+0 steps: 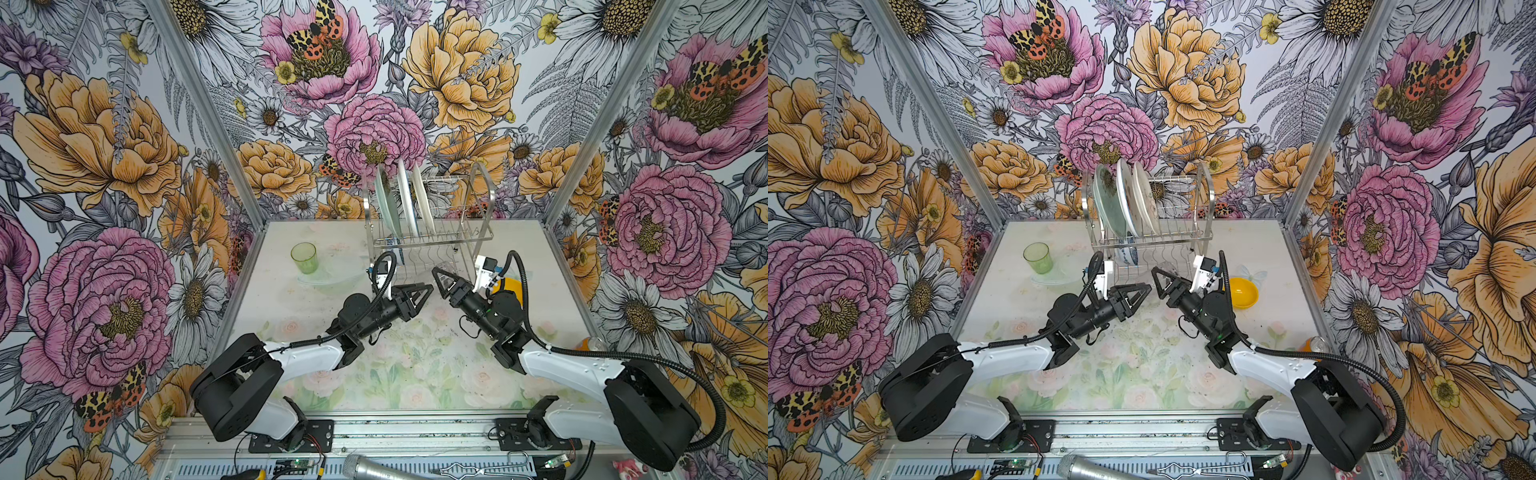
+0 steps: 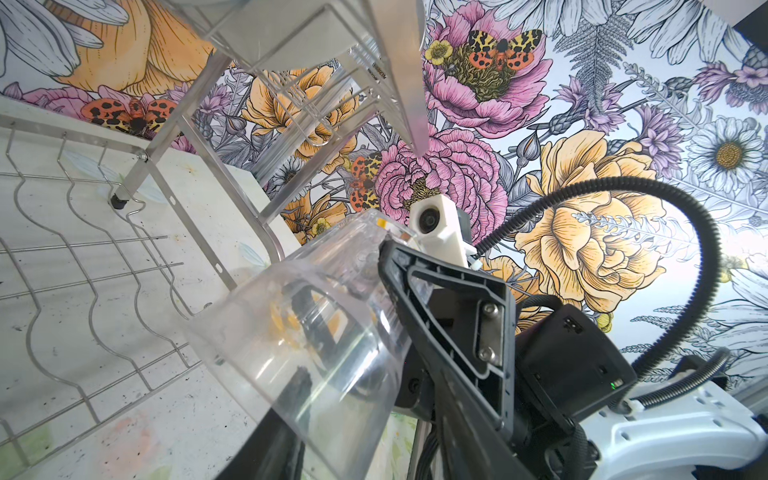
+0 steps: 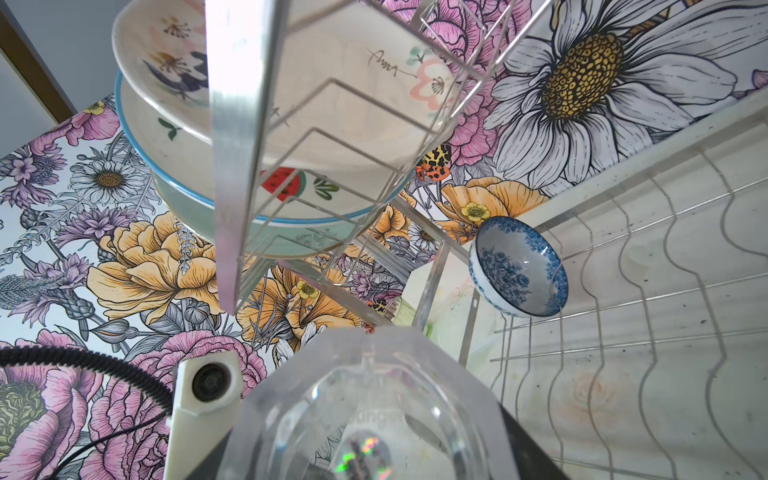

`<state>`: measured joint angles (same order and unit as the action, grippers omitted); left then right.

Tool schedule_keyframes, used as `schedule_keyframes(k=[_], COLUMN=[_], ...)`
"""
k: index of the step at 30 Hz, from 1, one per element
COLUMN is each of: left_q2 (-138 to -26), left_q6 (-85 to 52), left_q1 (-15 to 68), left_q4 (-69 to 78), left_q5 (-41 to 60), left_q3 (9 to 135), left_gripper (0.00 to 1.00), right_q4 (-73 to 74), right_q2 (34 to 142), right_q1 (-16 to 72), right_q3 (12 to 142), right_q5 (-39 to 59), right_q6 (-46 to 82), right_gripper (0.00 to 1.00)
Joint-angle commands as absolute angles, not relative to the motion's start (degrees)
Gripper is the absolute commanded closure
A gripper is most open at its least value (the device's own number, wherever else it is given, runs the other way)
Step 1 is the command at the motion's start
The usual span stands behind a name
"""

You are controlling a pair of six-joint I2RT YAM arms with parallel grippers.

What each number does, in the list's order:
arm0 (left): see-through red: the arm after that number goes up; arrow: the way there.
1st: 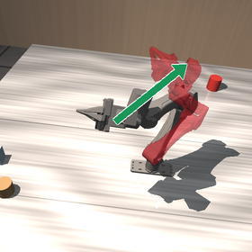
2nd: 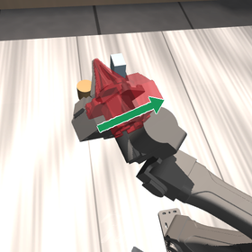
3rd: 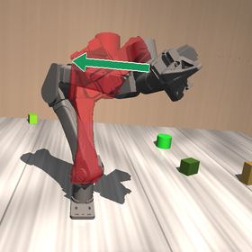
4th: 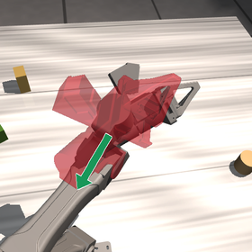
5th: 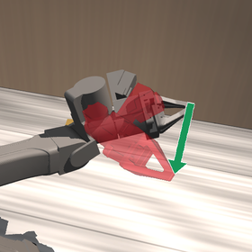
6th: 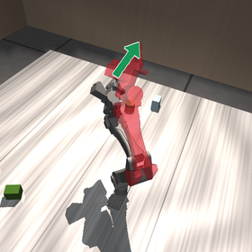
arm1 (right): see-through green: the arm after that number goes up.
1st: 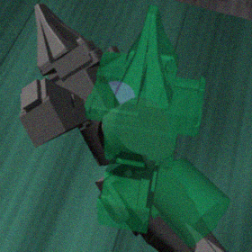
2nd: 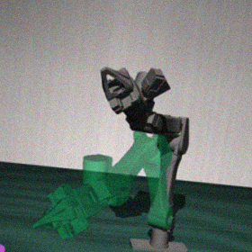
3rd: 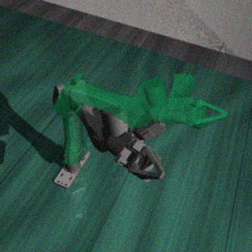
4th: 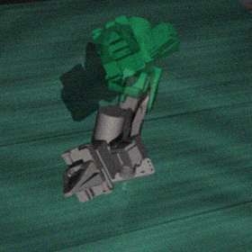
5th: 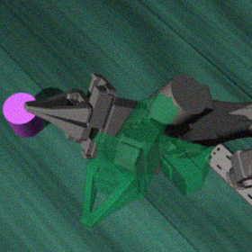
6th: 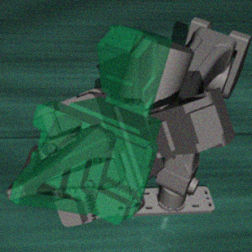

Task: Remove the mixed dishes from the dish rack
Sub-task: 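Close the left gripper on the clear glass while the right gripper opens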

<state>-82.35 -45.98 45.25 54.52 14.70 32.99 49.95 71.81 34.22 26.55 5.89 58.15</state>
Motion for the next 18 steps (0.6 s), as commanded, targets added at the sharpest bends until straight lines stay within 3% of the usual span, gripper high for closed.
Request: schedule_keyframes(k=[1,10,14,18], left_q2=[-82.29,-80.38,-80.03,-79.0], left_q6=[-46.11,-44.15,-43.36,-42.5], left_q1=[45.53,45.51,45.53,45.73], left_q4=[58.24,55.53,53.22,50.34], left_q5=[16.09,14.41,14.58,13.12], left_q3=[34.1,33.56,34.45,34.07], left_gripper=[0.52,0.6,0.81,0.88], right_q4=[53.56,54.79,55.54,56.03], right_q2=[72.4,74.2,74.46,74.15], right_q1=[34.62,35.12,35.18,35.24], right_q3=[28.48,29.52,29.05,28.35], right_q5=[6.97,8.53,8.53,8.27], right_q6=[59.27,60.71,61.06,61.03], right_gripper=[0.46,0.47,0.47,0.47])
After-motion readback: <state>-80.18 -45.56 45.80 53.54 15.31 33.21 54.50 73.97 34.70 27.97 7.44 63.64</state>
